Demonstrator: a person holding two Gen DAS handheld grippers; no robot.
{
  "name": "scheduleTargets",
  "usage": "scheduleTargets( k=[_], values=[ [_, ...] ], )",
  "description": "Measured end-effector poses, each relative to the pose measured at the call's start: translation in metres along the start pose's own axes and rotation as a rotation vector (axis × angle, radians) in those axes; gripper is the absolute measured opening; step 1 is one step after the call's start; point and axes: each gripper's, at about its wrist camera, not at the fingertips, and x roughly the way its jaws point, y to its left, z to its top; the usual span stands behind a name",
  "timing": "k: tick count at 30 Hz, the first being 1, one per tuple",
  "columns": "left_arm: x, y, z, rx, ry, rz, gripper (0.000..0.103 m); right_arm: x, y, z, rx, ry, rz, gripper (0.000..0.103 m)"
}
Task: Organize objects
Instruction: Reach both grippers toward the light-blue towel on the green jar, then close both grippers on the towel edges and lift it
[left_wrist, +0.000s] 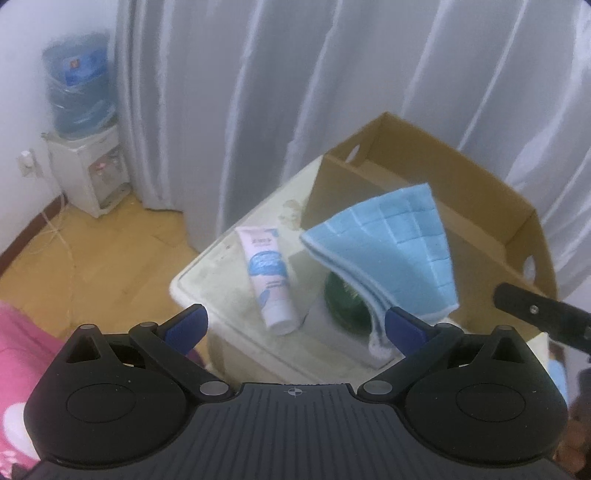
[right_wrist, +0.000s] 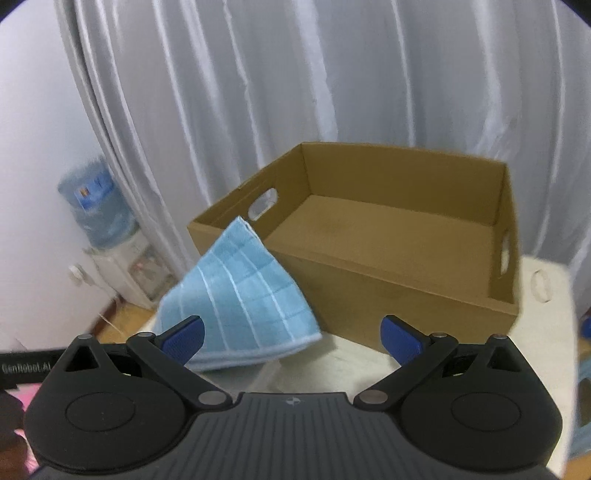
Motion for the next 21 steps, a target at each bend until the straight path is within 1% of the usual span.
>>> scheduleTargets(
  k=[5,8,11,16,21],
  values=[
    [0.012,0.001,0.01,-0.022,0.006,-0.072,0.103,0.026,-0.023,0.0,0.168,0.048,0.107,0.103],
    [0.021,0.003,0.019,-0.037,0.0,-0.114,0.102,0.043,-0.039,-0.006,0.294,0.086,0.173,0.103],
    [0.037,0.007,0.029,-0.068,0.002,-0.158,0.101,0.058,-0.05,-0.015,0.392,0.099,0.237,0.103],
    [0.071,0.015,0.039,-0.156,0.08,-0.242,0.095,0.081,-0.059,-0.025,0.512,0.123,0.303,0.103],
    [0.093,0.02,0.043,-0.206,0.119,-0.294,0.091,0.095,-0.066,-0.031,0.573,0.112,0.34,0.103]
  ],
)
